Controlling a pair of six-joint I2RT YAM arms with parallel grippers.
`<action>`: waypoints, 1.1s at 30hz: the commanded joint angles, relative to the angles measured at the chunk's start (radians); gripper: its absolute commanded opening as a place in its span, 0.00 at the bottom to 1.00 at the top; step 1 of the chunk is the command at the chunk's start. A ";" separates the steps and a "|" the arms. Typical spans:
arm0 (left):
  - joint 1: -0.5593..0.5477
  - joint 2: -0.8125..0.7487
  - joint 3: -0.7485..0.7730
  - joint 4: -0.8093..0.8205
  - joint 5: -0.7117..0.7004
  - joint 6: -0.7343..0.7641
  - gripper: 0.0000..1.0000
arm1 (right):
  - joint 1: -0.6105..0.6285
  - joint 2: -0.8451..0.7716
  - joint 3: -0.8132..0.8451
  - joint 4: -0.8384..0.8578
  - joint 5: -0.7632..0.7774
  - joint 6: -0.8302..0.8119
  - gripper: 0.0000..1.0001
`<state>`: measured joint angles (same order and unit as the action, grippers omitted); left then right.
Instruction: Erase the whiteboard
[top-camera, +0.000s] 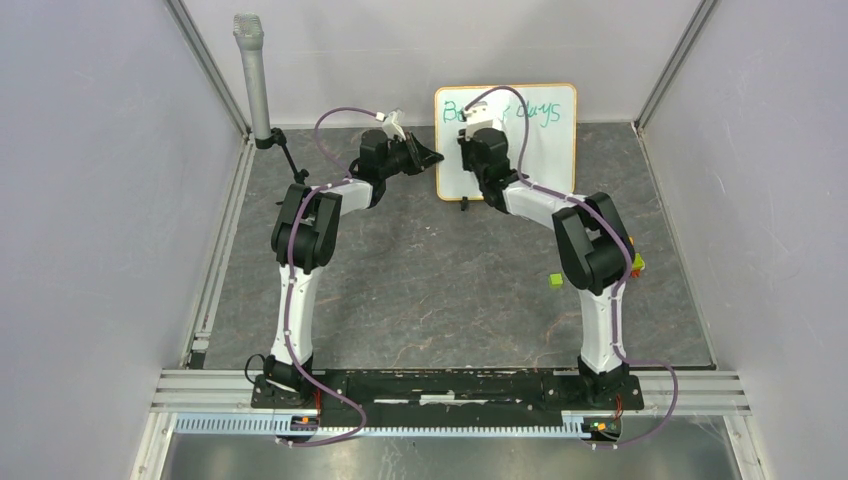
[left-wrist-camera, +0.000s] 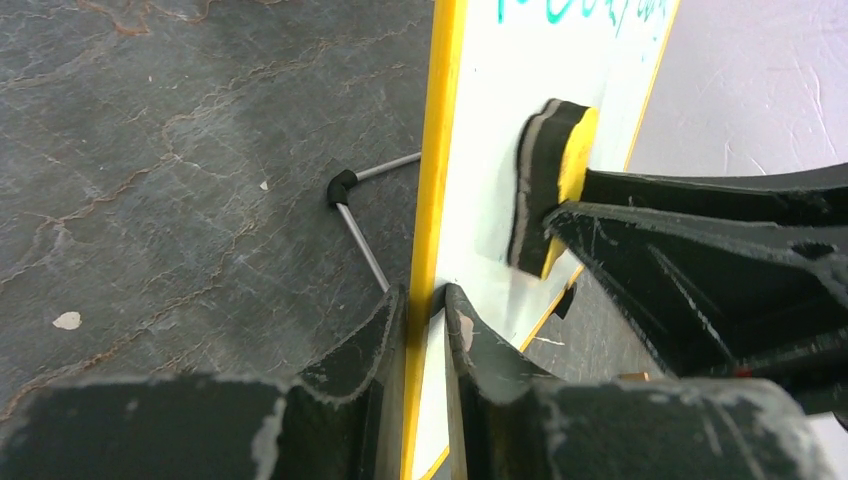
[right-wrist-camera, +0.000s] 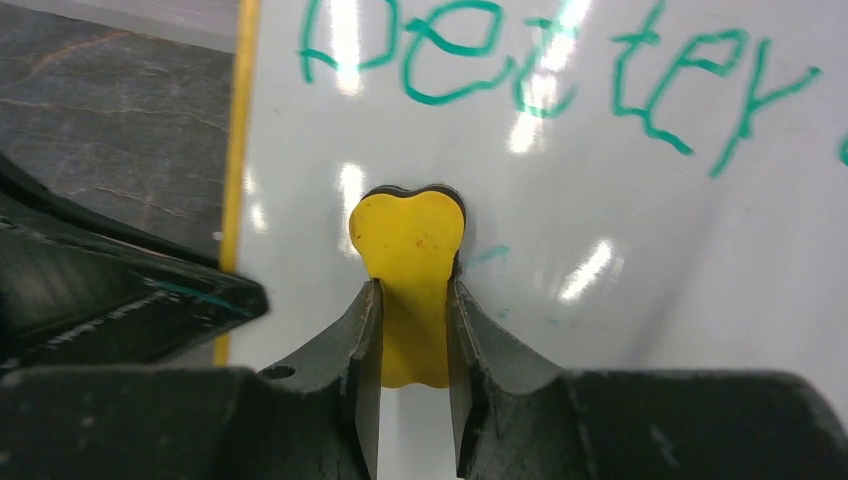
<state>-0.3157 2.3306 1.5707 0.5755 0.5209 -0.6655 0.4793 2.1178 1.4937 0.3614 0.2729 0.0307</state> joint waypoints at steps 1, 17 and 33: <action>0.004 -0.056 -0.022 -0.034 -0.031 0.059 0.05 | -0.118 -0.085 -0.115 -0.004 0.116 0.050 0.23; 0.003 -0.057 -0.023 -0.033 -0.032 0.060 0.04 | -0.015 -0.019 -0.023 -0.031 0.104 -0.064 0.23; 0.003 -0.060 -0.026 -0.038 -0.035 0.065 0.04 | -0.035 0.057 0.106 -0.053 0.108 0.024 0.26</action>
<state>-0.3172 2.3234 1.5635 0.5728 0.5026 -0.6495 0.5247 2.1895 1.6218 0.3199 0.3557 -0.0013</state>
